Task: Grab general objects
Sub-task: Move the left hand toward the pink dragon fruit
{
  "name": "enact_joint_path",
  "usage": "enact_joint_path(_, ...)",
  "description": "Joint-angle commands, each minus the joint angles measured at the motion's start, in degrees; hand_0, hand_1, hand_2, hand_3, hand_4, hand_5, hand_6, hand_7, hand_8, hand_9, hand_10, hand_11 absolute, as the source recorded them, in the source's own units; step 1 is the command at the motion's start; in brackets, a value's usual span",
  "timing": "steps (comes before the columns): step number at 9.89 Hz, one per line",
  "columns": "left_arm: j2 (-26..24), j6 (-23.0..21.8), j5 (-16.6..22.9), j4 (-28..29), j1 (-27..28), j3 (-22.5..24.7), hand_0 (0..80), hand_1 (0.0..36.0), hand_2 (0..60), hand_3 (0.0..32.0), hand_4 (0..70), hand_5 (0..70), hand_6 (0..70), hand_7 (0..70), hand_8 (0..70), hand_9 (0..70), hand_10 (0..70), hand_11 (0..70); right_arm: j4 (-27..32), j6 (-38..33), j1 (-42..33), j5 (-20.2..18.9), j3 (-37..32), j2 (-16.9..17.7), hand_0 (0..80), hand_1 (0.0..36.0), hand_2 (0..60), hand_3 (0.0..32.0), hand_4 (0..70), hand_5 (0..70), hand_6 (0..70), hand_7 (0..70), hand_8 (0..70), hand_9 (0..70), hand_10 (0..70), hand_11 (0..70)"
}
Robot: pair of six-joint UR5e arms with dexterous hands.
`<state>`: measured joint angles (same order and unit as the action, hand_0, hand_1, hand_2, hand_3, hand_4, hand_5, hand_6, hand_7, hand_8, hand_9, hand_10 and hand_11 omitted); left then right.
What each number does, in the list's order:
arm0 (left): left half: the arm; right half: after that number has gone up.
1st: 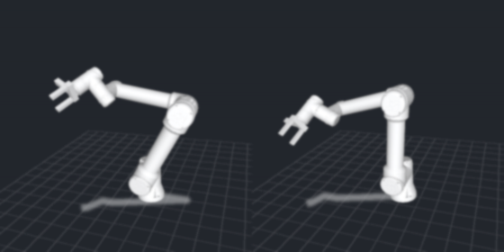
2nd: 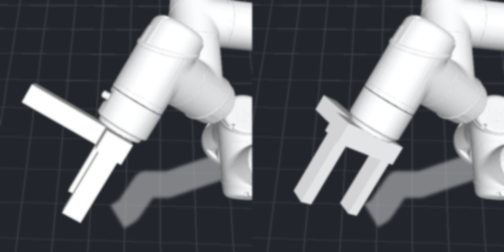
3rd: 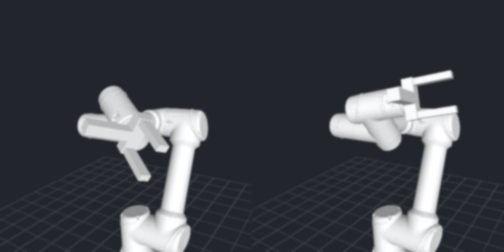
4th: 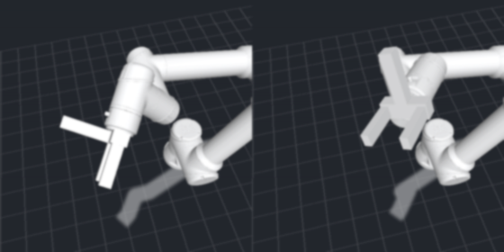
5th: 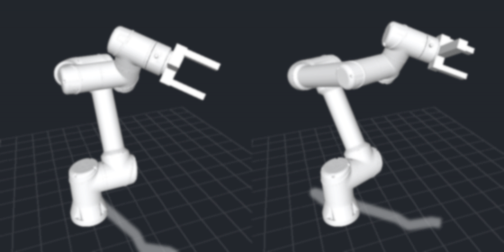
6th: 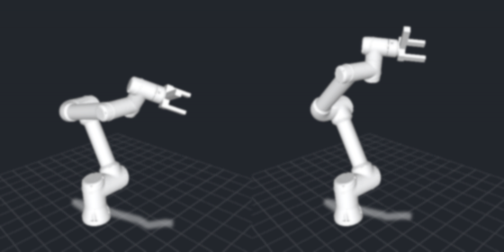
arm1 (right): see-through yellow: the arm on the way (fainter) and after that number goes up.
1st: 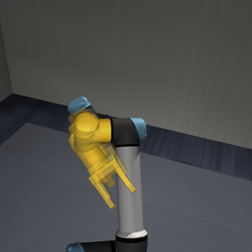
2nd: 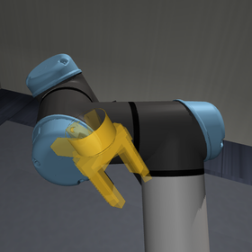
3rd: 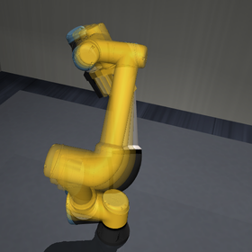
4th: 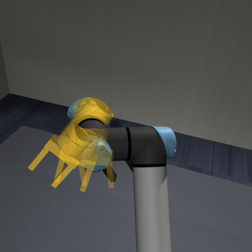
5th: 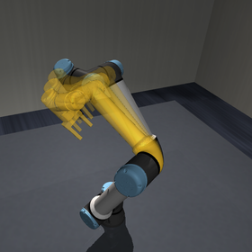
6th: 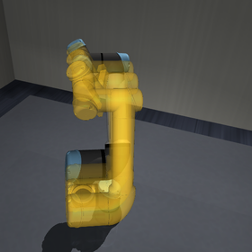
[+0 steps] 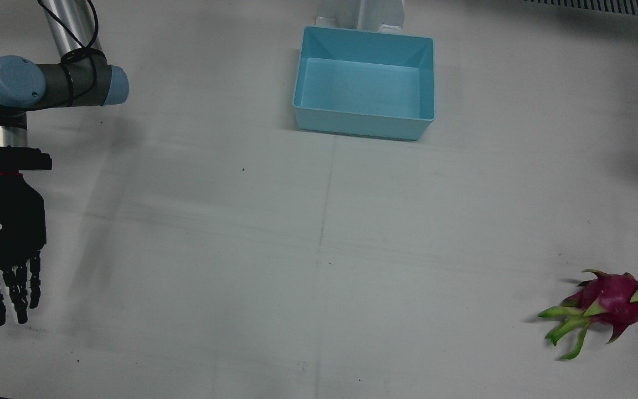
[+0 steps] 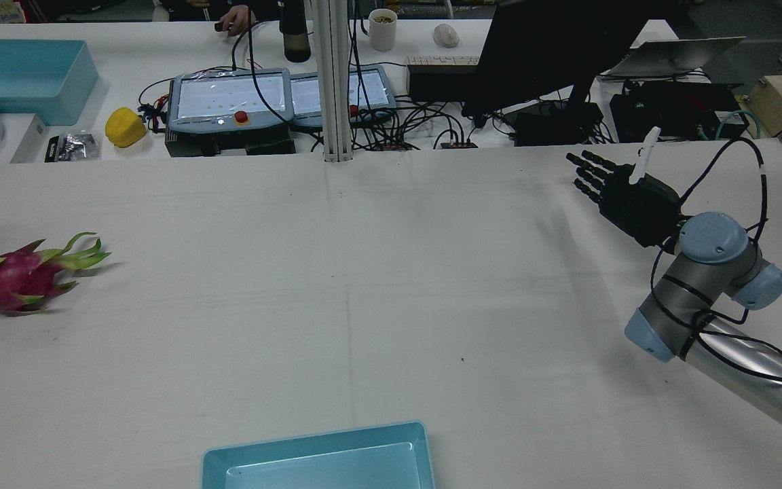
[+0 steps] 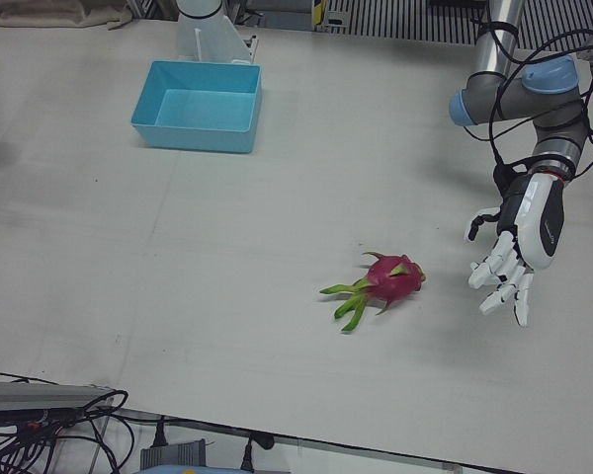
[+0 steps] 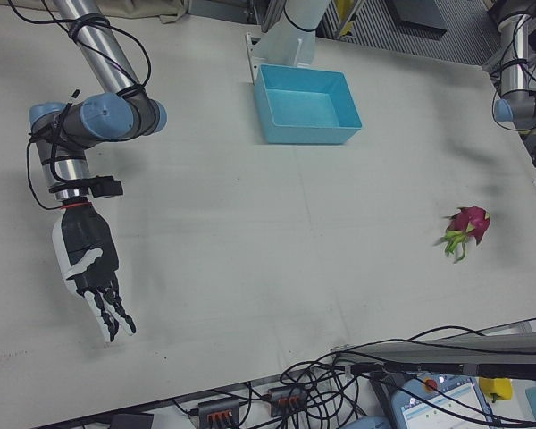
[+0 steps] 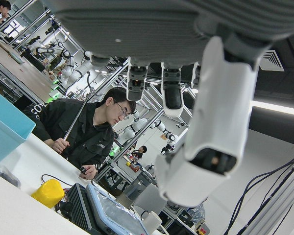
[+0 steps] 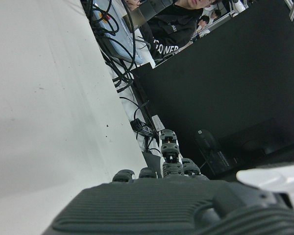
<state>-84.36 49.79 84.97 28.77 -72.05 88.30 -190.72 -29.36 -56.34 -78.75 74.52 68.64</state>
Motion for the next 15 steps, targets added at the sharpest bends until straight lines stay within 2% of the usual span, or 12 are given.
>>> enact_joint_path(1, 0.43, 0.57, 0.28, -2.57, 2.94, 1.70, 80.0, 36.0, 60.0, 19.6, 0.0, 12.0, 9.0, 70.0, 0.8, 18.6, 0.0, 0.0, 0.00, 0.00, 0.00, 0.00, 0.01, 0.00, 0.0, 0.0, 0.0, 0.0, 0.0, 0.0, 0.0, 0.0, 0.0, 0.0, 0.0, 0.0)
enact_joint_path(2, 0.08, 2.75, 0.02, -3.36, 6.45, 1.78, 80.0, 36.0, 60.0, 27.2, 0.0, 10.3, 7.8, 70.0, 0.5, 18.6, 0.0, 0.0, 0.00, 0.00, 0.00, 0.00, 0.01, 0.00, 0.0, 0.0, 0.0, 0.0, 0.0, 0.0, 0.0, 0.0, 0.0, 0.0, 0.0, 0.0)
enact_joint_path(4, -4.47, 7.50, -0.16, -14.12, 10.51, 4.59, 47.6, 31.6, 60.0, 32.0, 0.0, 1.3, 2.1, 70.0, 0.0, 18.6, 0.0, 0.0, 0.00, 0.00, 0.00, 0.00, 0.01, 0.00, 0.0, 0.0, 0.0, 0.0, 0.0, 0.0, 0.0, 0.0, 0.0, 0.0, 0.0, 0.0)
enact_joint_path(6, -5.11, 7.69, -0.07, -15.06, 10.70, 4.95, 14.7, 10.4, 40.9, 32.0, 0.0, 0.0, 0.0, 69.1, 0.0, 12.4, 0.0, 0.0, 0.00, 0.00, 0.00, 0.00, 0.01, 0.00, 0.0, 0.0, 0.0, 0.0, 0.0, 0.0, 0.0, 0.0, 0.0, 0.0, 0.0, 0.0)
enact_joint_path(7, -5.11, 7.78, 0.02, -14.97, 10.79, 4.86, 0.0, 2.8, 25.8, 32.0, 0.0, 0.0, 0.0, 35.7, 0.0, 5.7, 0.0, 0.0, 0.00, 0.00, 0.00, 0.00, 0.01, 0.00, 0.0, 0.0, 0.0, 0.0, 0.0, 0.0, 0.0, 0.0, 0.0, 0.0, 0.0, 0.0)
enact_joint_path(8, -5.11, 7.78, 0.02, -14.71, 10.79, 4.86, 0.0, 0.0, 5.2, 32.0, 0.0, 0.0, 0.0, 17.9, 0.0, 2.1, 0.0, 0.0, 0.00, 0.00, 0.00, 0.00, 0.01, 0.00, 0.0, 0.0, 0.0, 0.0, 0.0, 0.0, 0.0, 0.0, 0.0, 0.0, 0.0, 0.0)
enact_joint_path(9, -5.28, 7.87, 0.11, -14.88, 10.88, 4.95, 0.0, 0.0, 1.8, 32.0, 0.0, 0.0, 0.0, 7.7, 0.0, 0.2, 0.0, 0.0, 0.00, 0.00, 0.00, 0.00, 0.01, 0.00, 0.0, 0.0, 0.0, 0.0, 0.0, 0.0, 0.0, 0.0, 0.0, 0.0, 0.0, 0.0)
enact_joint_path(10, -6.16, 8.22, 0.19, -16.80, 10.96, 4.86, 0.0, 1.4, 32.5, 32.0, 0.0, 0.0, 0.0, 28.2, 0.0, 4.2, 0.0, 0.0, 0.00, 0.00, 0.00, 0.00, 0.01, 0.00, 0.0, 0.0, 0.0, 0.0, 0.0, 0.0, 0.0, 0.0, 0.0, 0.0, 0.0, 0.0)
enact_joint_path(11, -7.30, 10.13, 0.11, -19.25, 12.36, 4.86, 0.0, 7.8, 44.3, 32.0, 0.0, 0.0, 0.0, 50.6, 0.0, 8.7, 0.0, 0.0, 0.00, 0.00, 0.00, 0.00, 0.01, 0.00, 0.0, 0.0, 0.0, 0.0, 0.0, 0.0, 0.0, 0.0, 0.0, 0.0, 0.0, 0.0)
enact_joint_path(12, -7.74, 12.85, -1.11, -19.54, 13.68, 4.77, 23.3, 15.3, 53.5, 32.0, 0.0, 0.0, 0.0, 56.0, 0.0, 9.8, 0.0, 0.0, 0.00, 0.00, 0.00, 0.00, 0.01, 0.00, 0.0, 0.0, 0.0, 0.0, 0.0, 0.0, 0.0, 0.0, 0.0, 0.0, 0.0, 0.0)
enact_joint_path(13, -7.40, 14.97, -3.04, -19.45, 13.78, 4.86, 30.0, 17.5, 56.5, 32.0, 0.0, 0.0, 0.0, 33.7, 0.0, 5.3, 0.0, 0.0, 0.00, 0.00, 0.00, 0.00, 0.01, 0.00, 0.0, 0.0, 0.0, 0.0, 0.0, 0.0, 0.0, 0.0, 0.0, 0.0, 0.0, 0.0)
enact_joint_path(15, -7.22, 15.08, -3.23, -19.10, 13.78, 4.86, 35.0, 19.3, 59.5, 32.0, 0.0, 0.0, 0.0, 31.2, 0.0, 4.8, 0.0, 0.0, 0.00, 0.00, 0.00, 0.00, 0.01, 0.00, 0.0, 0.0, 0.0, 0.0, 0.0, 0.0, 0.0, 0.0, 0.0, 0.0, 0.0, 0.0)
